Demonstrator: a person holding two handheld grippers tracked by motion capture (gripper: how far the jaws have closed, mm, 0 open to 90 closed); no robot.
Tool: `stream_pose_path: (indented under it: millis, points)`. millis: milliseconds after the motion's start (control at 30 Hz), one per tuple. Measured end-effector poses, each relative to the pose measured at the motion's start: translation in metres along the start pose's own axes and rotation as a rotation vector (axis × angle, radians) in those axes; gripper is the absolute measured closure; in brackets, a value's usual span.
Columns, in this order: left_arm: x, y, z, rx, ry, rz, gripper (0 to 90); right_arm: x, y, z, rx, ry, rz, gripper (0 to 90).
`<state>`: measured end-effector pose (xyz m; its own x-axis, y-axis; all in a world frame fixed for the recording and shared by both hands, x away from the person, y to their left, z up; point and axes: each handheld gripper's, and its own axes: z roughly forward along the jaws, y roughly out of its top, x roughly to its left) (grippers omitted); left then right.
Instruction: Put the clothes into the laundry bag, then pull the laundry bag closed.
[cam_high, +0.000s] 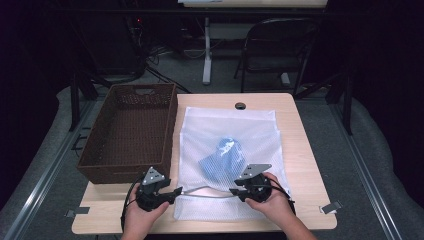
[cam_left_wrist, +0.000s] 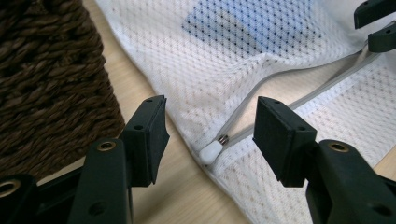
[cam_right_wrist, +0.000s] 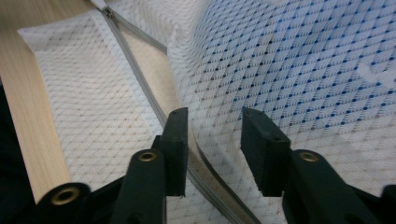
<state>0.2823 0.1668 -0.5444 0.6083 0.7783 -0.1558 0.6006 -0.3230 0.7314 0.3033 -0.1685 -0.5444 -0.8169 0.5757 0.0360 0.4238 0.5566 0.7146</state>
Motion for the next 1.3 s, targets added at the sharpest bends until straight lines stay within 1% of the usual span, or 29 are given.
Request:
stream_pose_path:
  millis: [100, 167, 267, 367, 400, 433, 467, 500, 533, 567, 600, 633, 667, 700, 733, 800, 833, 867, 900, 933, 1000, 1067, 1100, 1133, 1200, 1300]
  points:
    - [-0.001, 0.0, 0.001, -0.007, 0.008, 0.018, 45.2, 0.002, 0.0, -0.004, -0.023, -0.02, -0.008, 52.1]
    - [-0.001, 0.001, 0.002, -0.011, -0.002, 0.015, 45.7, 0.002, 0.0, -0.006, -0.033, -0.028, 0.003, 48.0]
    - [-0.001, 0.001, 0.003, -0.016, -0.013, 0.017, 46.2, 0.003, -0.003, -0.01, -0.05, -0.045, 0.02, 45.8]
    - [-0.001, 0.002, 0.002, -0.028, -0.032, 0.009, 46.1, 0.006, -0.005, -0.013, -0.043, -0.055, 0.029, 44.4]
    - [-0.003, 0.002, 0.002, -0.044, -0.037, 0.004, 46.0, 0.008, -0.006, -0.015, -0.029, -0.061, 0.037, 44.5]
    - [-0.003, 0.002, 0.002, -0.046, -0.051, 0.0, 46.5, 0.009, -0.006, -0.016, -0.024, -0.063, 0.028, 44.9]
    - [-0.004, 0.002, 0.002, -0.052, -0.054, -0.002, 47.3, 0.011, -0.006, -0.017, -0.027, -0.067, 0.028, 46.4]
    - [-0.004, 0.002, 0.001, -0.049, -0.047, 0.01, 47.2, 0.013, -0.007, -0.019, -0.035, -0.07, 0.026, 46.2]
    - [-0.005, 0.002, 0.001, -0.049, -0.045, -0.003, 46.8, 0.015, -0.008, -0.02, -0.04, -0.076, 0.021, 45.9]
    - [-0.005, 0.001, 0.001, -0.043, -0.042, -0.002, 46.0, 0.017, -0.009, -0.021, -0.045, -0.083, 0.017, 45.6]
    - [-0.005, 0.0, 0.002, -0.043, -0.046, -0.013, 46.1, 0.019, -0.01, -0.022, -0.045, -0.087, 0.011, 45.5]
    - [-0.005, -0.001, 0.001, -0.043, -0.045, -0.011, 46.7, 0.021, -0.012, -0.022, -0.049, -0.08, 0.012, 45.5]
    - [-0.006, -0.001, 0.002, -0.049, -0.032, -0.008, 47.9, 0.023, -0.015, -0.023, -0.055, -0.074, 0.012, 45.4]
    - [-0.005, -0.002, 0.001, -0.042, -0.029, -0.002, 48.6, 0.024, -0.017, -0.024, -0.057, -0.072, 0.012, 45.2]
    - [-0.005, -0.002, 0.0, -0.044, -0.026, -0.008, 49.0, 0.025, -0.019, -0.024, -0.061, -0.068, 0.018, 45.3]
    - [-0.003, -0.002, -0.001, -0.044, -0.024, -0.024, 49.9, 0.025, -0.024, -0.025, -0.072, -0.053, 0.041, 46.4]
    - [-0.002, -0.003, -0.001, -0.04, -0.018, -0.021, 50.2, 0.025, -0.025, -0.025, -0.078, -0.052, 0.038, 46.5]
    - [-0.001, -0.003, -0.001, -0.036, -0.013, -0.025, 50.3, 0.026, -0.027, -0.024, -0.081, -0.055, 0.039, 46.8]
    - [-0.001, -0.004, 0.0, -0.042, -0.011, -0.034, 50.6, 0.026, -0.028, -0.024, -0.079, -0.059, 0.028, 47.5]
    - [0.001, -0.004, 0.0, -0.033, -0.02, -0.037, 50.8, 0.025, -0.028, -0.024, -0.078, -0.061, 0.027, 47.8]
    - [0.002, -0.005, 0.001, -0.028, -0.007, -0.036, 50.9, 0.024, -0.029, -0.023, -0.091, -0.06, 0.035, 47.6]
    - [0.003, -0.005, 0.002, -0.019, -0.016, -0.044, 51.4, 0.023, -0.031, -0.021, -0.101, -0.067, 0.041, 47.4]
    - [0.004, -0.006, 0.002, -0.019, -0.021, -0.051, 51.4, 0.023, -0.032, -0.02, -0.096, -0.062, 0.047, 47.5]
    - [0.005, -0.006, 0.003, -0.017, -0.018, -0.051, 51.4, 0.023, -0.033, -0.019, -0.093, -0.057, 0.051, 47.5]
    - [0.006, -0.006, 0.004, -0.012, -0.015, -0.053, 51.4, 0.024, -0.033, -0.017, -0.093, -0.055, 0.048, 47.3]
    - [0.007, -0.006, 0.005, 0.001, -0.026, -0.064, 51.4, 0.025, -0.033, -0.015, -0.09, -0.055, 0.048, 47.2]
